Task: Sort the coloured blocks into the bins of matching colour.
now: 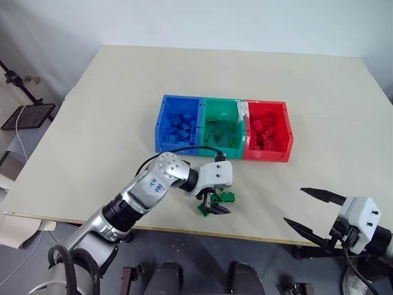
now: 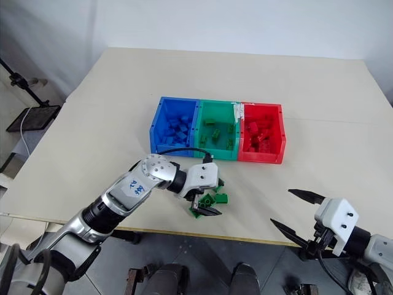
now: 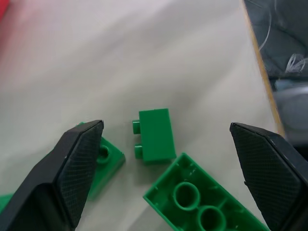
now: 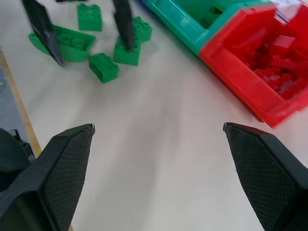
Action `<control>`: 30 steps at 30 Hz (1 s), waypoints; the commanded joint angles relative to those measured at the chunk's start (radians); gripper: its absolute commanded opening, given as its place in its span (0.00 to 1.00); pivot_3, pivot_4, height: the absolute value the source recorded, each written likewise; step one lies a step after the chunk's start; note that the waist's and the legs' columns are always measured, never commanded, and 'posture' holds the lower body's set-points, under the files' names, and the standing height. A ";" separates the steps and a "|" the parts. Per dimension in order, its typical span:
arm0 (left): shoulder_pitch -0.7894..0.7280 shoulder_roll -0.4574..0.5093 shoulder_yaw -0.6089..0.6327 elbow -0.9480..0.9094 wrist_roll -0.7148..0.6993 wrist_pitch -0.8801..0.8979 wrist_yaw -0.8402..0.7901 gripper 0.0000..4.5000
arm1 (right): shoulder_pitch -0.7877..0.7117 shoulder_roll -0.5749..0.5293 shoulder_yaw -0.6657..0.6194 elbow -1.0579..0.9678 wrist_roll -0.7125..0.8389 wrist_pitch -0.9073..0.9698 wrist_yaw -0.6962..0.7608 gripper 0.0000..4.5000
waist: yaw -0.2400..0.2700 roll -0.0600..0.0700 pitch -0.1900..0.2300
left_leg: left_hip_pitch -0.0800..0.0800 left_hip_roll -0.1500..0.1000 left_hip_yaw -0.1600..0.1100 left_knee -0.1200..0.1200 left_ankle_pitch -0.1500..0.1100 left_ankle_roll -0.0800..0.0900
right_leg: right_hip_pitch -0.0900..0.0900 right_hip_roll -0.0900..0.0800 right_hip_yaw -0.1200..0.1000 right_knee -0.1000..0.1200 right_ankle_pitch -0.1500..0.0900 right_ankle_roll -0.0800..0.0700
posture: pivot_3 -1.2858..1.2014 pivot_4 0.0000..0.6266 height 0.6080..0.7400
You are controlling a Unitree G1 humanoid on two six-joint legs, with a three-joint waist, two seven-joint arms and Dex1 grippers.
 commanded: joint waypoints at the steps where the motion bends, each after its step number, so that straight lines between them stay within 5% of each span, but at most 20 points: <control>1: -0.002 -0.017 -0.036 0.009 0.031 -0.011 -0.004 0.99 | 0.012 0.011 -0.024 -0.058 0.025 0.001 -0.019 1.00 | 0.000 0.000 0.000 | 0.000 0.000 0.000 0.000 0.000 0.000 | 0.000 0.000 0.000 0.000 0.000 0.000 | 0.52 0.24 1.00; 5: -0.002 -0.006 -0.064 0.018 0.047 -0.002 -0.036 0.85 | 0.012 0.009 -0.023 -0.069 0.022 0.002 -0.028 1.00 | -0.002 0.000 0.000 | 0.000 0.000 0.000 0.000 0.000 0.000 | 0.000 0.000 0.000 0.000 0.000 0.000 | 0.52 0.24 1.00; 14: -0.019 -0.026 -0.069 0.066 0.085 -0.034 -0.043 0.22 | -0.022 -0.003 -0.008 -0.056 0.016 -0.010 -0.019 1.00 | -0.001 0.000 0.000 | 0.000 0.000 0.000 0.000 0.000 0.000 | 0.000 0.000 0.000 0.000 0.000 0.000 | 0.52 0.24 1.00; 18: -0.007 -0.059 -0.006 0.073 0.053 -0.053 -0.009 0.21 | -0.038 -0.003 -0.005 -0.044 0.014 -0.010 -0.018 1.00 | -0.001 0.000 0.000 | 0.000 0.000 0.000 0.000 0.000 0.000 | 0.000 0.000 0.000 0.000 0.000 0.000 | 0.52 0.24 1.00; 25: 0.005 -0.175 0.327 0.085 -0.128 -0.163 0.103 0.21 | -0.031 0.034 -0.008 -0.076 0.054 0.014 -0.050 1.00 | -0.001 0.000 0.000 | 0.000 0.000 -0.001 0.001 0.000 0.000 | 0.000 0.000 0.000 0.000 0.000 0.000 | 0.52 0.24 1.00; 30: -0.035 -0.195 0.459 0.182 -0.130 -0.262 0.211 0.21 | -0.055 0.105 -0.013 -0.103 0.069 0.024 -0.149 1.00 | -0.003 0.000 0.000 | 0.001 0.001 0.000 0.000 0.000 0.000 | 0.000 0.000 0.000 0.000 0.000 0.000 | 0.52 0.24 1.00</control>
